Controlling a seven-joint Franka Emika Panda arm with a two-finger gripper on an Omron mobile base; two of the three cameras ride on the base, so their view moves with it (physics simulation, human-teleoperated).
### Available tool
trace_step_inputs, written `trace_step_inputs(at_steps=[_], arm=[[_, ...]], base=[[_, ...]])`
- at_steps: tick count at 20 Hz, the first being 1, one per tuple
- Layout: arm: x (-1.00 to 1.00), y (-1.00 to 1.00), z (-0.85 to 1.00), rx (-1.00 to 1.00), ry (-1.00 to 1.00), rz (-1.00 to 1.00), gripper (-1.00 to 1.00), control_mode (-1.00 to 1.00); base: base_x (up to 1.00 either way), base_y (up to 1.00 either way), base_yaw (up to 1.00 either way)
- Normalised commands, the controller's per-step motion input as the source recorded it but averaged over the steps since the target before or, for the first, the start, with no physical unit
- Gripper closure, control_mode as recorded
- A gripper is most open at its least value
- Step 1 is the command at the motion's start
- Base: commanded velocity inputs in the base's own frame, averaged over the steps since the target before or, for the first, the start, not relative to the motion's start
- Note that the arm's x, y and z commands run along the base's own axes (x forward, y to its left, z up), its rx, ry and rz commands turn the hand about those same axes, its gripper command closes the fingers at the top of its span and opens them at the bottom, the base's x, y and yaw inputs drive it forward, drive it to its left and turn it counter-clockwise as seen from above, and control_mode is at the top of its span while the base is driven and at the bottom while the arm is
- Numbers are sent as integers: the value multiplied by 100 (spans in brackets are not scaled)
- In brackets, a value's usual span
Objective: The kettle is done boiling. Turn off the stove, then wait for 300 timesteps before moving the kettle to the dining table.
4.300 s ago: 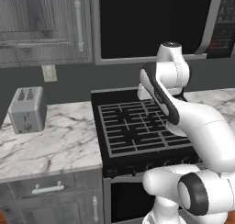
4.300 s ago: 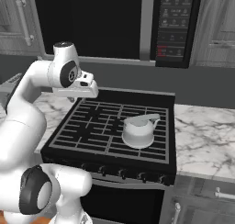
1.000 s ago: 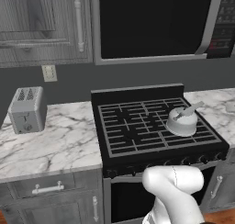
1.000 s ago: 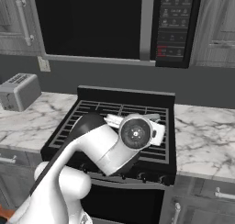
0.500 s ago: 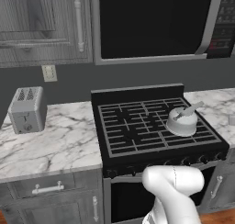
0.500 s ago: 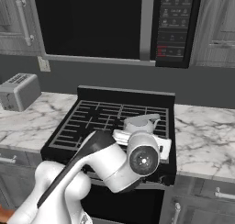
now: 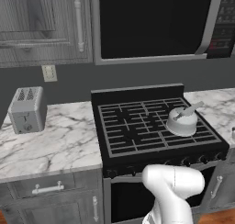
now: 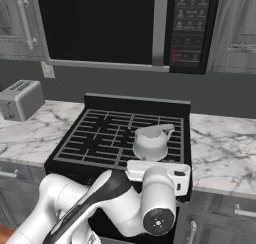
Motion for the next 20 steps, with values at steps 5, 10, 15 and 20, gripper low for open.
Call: trace_step_inputs(at_steps=[5,10,15,20], arm=[[-23,-12,-20,-11,-21,4,-100,-100],[-8,-3,-40,-18,-7,0,-100,-100],[0,-4,-44,-20,0,0,-100,-100],[0,-32,-19,-8,0,0,-100,-100]], base=[[0,0,0],[0,0,0],[0,0,0],[0,0,0]])
